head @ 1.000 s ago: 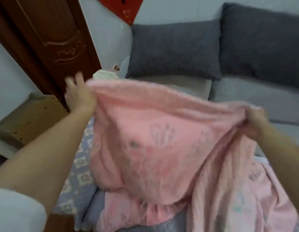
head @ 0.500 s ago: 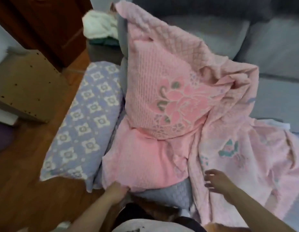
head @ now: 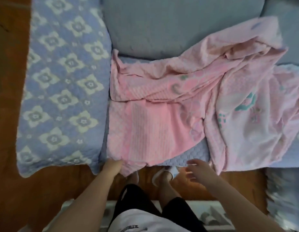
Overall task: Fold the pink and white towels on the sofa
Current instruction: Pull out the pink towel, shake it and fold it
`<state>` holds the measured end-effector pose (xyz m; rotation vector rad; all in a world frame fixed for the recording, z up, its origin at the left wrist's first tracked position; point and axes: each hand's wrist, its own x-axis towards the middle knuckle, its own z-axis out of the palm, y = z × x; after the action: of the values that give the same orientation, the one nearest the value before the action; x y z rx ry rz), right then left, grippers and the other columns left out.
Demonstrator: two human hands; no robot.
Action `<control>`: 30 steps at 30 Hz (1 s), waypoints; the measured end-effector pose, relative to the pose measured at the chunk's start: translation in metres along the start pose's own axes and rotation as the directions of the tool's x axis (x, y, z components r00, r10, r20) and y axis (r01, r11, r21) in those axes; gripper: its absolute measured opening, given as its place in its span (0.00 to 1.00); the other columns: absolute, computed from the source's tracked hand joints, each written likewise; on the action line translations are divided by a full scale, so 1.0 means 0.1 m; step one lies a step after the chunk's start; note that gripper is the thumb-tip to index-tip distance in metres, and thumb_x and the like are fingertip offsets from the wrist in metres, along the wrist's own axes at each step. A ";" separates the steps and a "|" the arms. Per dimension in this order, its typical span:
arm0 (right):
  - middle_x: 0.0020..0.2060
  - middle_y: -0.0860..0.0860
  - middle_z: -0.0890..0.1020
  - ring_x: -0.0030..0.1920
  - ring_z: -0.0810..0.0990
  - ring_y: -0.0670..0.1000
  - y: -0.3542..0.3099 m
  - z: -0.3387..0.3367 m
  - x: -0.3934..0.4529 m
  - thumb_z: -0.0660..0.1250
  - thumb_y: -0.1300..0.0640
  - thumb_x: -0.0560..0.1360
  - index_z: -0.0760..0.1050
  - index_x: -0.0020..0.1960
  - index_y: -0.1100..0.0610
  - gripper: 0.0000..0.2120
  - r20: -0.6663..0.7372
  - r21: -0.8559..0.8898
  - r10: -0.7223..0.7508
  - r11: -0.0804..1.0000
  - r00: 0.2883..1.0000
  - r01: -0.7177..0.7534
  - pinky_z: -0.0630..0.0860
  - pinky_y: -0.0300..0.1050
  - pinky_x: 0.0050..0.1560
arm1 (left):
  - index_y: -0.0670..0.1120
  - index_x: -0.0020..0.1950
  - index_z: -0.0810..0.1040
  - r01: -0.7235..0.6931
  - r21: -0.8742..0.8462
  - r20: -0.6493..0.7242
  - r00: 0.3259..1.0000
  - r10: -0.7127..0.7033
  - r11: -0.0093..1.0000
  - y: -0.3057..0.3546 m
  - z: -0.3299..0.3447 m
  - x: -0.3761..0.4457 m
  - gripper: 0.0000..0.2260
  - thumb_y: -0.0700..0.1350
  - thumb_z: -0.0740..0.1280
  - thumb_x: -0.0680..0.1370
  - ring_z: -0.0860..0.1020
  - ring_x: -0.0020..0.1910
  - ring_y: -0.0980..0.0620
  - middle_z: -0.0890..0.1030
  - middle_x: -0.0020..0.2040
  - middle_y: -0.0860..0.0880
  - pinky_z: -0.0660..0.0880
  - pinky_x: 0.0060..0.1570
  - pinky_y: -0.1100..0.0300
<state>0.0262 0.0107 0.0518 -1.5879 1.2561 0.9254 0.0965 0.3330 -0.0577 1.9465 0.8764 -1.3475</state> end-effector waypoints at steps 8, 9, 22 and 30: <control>0.40 0.54 0.86 0.37 0.84 0.50 0.04 0.52 -0.27 0.68 0.57 0.71 0.80 0.52 0.54 0.10 0.114 0.079 -0.117 0.991 0.987 0.108 0.79 0.44 0.40 | 0.36 0.75 0.66 0.195 -0.313 -0.008 0.978 -0.208 0.929 -0.01 0.19 0.44 0.29 0.53 0.66 0.81 0.71 0.70 0.38 0.72 0.72 0.39 0.68 0.69 0.49; 0.38 0.54 0.86 0.35 0.83 0.49 0.11 0.48 -0.25 0.67 0.58 0.72 0.80 0.51 0.55 0.09 0.100 0.076 -0.100 0.993 0.990 0.092 0.78 0.44 0.38 | 0.36 0.74 0.68 0.185 -0.317 -0.006 0.980 -0.197 0.930 0.00 0.20 0.46 0.27 0.51 0.66 0.81 0.72 0.68 0.38 0.73 0.71 0.38 0.71 0.67 0.50; 0.36 0.52 0.83 0.36 0.81 0.49 0.41 0.64 -0.55 0.65 0.60 0.76 0.82 0.48 0.55 0.07 0.070 -0.169 -0.086 0.981 0.994 0.097 0.76 0.42 0.38 | 0.47 0.79 0.62 -0.164 -0.235 -0.125 0.983 0.138 0.958 -0.23 -0.22 0.06 0.33 0.42 0.70 0.76 0.72 0.65 0.46 0.74 0.67 0.48 0.70 0.65 0.55; 0.44 0.53 0.84 0.43 0.82 0.50 0.51 0.89 -0.59 0.66 0.61 0.77 0.80 0.54 0.57 0.08 0.041 -0.192 -0.020 0.981 0.999 0.028 0.83 0.52 0.52 | 0.36 0.67 0.75 0.034 -0.258 0.154 0.988 0.007 0.966 0.11 0.17 0.01 0.20 0.48 0.66 0.80 0.80 0.57 0.39 0.79 0.63 0.37 0.80 0.54 0.48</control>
<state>-0.0386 0.1087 0.0668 -1.7225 1.1456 1.0848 0.0966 0.3134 -0.0629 1.6182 0.9412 -1.2991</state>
